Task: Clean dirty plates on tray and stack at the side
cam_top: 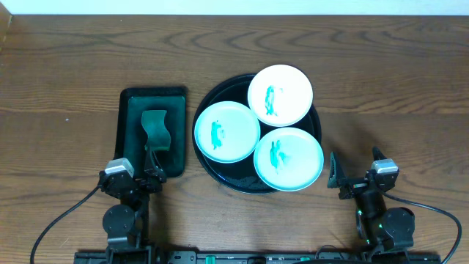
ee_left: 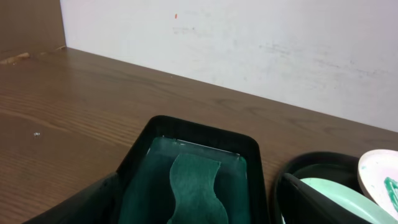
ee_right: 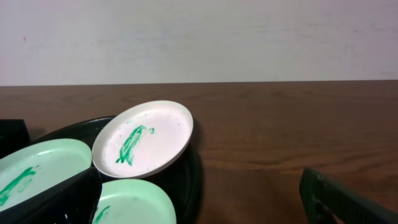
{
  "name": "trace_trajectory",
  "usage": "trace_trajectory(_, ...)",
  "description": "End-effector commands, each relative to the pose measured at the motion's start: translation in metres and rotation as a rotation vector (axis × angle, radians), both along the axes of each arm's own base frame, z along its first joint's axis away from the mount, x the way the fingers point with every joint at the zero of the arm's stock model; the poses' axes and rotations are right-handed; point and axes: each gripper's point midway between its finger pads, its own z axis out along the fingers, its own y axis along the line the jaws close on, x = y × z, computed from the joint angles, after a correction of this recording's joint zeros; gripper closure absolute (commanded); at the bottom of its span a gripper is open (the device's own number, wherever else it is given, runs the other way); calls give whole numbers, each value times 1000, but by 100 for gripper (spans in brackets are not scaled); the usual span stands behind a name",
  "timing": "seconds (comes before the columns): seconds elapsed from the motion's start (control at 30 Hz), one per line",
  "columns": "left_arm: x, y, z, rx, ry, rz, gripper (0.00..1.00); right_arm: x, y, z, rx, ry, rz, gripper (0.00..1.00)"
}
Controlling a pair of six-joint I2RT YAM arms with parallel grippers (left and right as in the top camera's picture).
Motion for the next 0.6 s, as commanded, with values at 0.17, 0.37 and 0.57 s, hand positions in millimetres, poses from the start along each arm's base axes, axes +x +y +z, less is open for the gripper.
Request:
trace_trajectory(0.17,0,-39,4,-109,-8,-219,20,0,0,-2,-14,6,5,1)
trace_trajectory(0.37,-3,-42,28,-225,8,-225,20,0,0,-2,-14,6,5,1)
trace_trajectory(0.57,-1,-42,56,-249,142,-209,20,0,0,-2,-14,6,5,1)
